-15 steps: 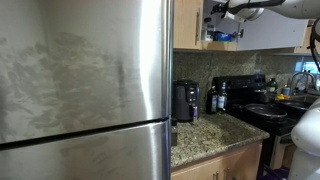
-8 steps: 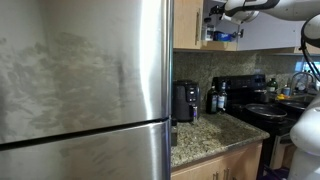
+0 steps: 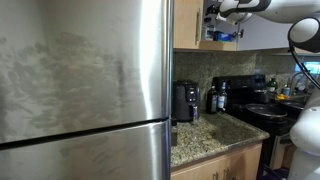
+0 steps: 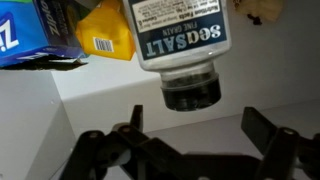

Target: Remove the salt from the cupboard.

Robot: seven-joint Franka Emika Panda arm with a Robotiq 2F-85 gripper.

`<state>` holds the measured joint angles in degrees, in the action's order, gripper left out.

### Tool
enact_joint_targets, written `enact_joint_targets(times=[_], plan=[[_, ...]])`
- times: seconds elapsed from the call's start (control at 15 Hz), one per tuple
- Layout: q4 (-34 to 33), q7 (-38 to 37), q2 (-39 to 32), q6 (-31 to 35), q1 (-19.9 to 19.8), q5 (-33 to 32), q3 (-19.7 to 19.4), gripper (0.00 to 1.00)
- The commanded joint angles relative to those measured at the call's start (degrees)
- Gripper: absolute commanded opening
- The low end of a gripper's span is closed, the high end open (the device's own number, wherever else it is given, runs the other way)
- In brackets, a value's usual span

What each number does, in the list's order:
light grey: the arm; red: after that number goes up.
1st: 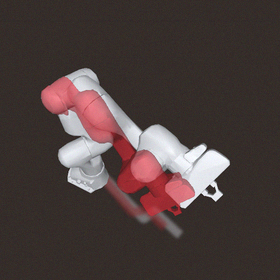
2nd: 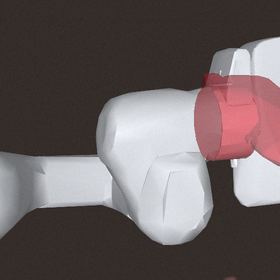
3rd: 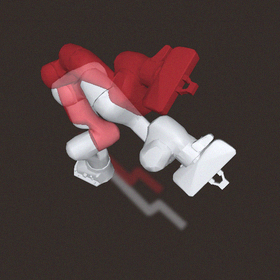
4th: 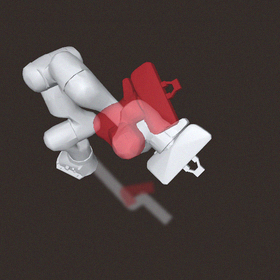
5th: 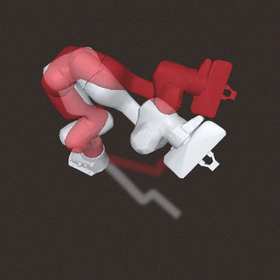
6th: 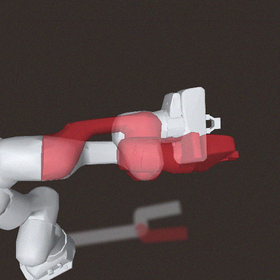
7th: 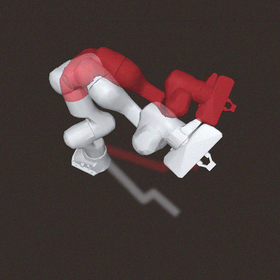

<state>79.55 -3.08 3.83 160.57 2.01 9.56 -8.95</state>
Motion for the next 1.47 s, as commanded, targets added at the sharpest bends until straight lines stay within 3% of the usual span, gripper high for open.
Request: enact_joint_targets(times=[0.0,0.13,0.53,0.6,0.67,1.0,1.4], plan=[[-7.5,-3.2,-5.6,-2.6,-2.8,-0.1,1.3,1.00],[-8.8,-5.9,-7.1,-3.6,-1.6,-2.0,-0.4,1.00],[-10.9,-7.3,-9.6,-4.6,-0.8,-2.9,-0.3,1.00],[-11.3,-7.3,-9.9,-4.6,-0.7,-2.9,-0.3,0.75],[-11.4,-7.6,-10.0,-4.0,-0.6,-3.3,-0.4,0.73],[-10.7,-7.3,-10.0,-3.3,-0.7,-5.0,-0.7,0.40],[-4.9,-4.5,-5.5,0.3,-1.4,-2.7,-0.5,0.40]])
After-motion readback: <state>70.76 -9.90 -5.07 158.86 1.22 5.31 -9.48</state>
